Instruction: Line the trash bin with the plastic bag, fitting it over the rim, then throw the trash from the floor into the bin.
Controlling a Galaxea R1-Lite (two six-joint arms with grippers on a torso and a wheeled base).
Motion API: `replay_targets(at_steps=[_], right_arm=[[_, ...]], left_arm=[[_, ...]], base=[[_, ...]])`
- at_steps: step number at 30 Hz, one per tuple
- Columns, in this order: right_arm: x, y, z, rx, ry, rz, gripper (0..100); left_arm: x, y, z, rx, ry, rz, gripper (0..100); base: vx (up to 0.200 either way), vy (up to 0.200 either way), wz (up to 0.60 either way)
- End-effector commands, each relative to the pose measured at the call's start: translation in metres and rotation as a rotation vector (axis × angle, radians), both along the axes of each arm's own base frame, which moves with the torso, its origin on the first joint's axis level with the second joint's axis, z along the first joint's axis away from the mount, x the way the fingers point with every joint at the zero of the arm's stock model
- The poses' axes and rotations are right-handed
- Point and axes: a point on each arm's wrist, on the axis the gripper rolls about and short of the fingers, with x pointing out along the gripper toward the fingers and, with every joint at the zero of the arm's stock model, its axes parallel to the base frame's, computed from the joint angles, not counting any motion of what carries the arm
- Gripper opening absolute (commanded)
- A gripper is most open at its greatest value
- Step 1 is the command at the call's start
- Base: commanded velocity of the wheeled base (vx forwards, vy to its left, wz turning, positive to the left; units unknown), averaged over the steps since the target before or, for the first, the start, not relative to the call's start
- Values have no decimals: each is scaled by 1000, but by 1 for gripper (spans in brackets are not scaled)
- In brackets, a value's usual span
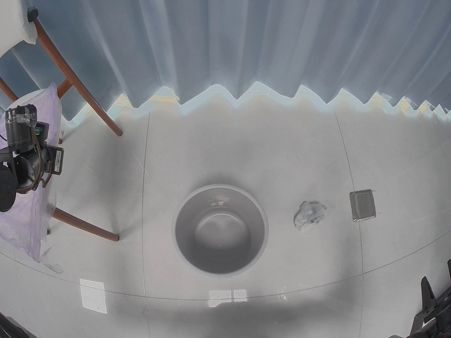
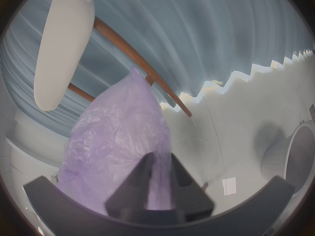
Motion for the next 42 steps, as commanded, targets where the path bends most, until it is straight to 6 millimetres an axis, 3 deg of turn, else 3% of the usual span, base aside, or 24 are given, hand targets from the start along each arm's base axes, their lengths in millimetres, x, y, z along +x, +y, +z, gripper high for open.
replay_targets(at_steps=[1,17,24,30,37,42], right_arm=[[0,0,-5,0,2,0,100],[0,0,-5,-1,0,0,100],[0,0,-5,-1,0,0,100],[0,0,-5,0,0,0,100],[0,0,-5,0,2,0,100],[0,0,-5,0,0,0,100]], left_arm=[[-9,0,1,-4,-4,-2,0],[-67,-9,26,-168,-244,-328,0],[-97,-15,21,-210,-262,-439,0],[-101,-20,13,-297,-243,-533,0],[-110,-28,-3,-540,-223,-564,0],[-108,-33,-3,-682,-224,-589,0]], base=[[0,0,0],[0,0,0],[0,0,0],[0,0,0],[0,0,0],[0,0,0]])
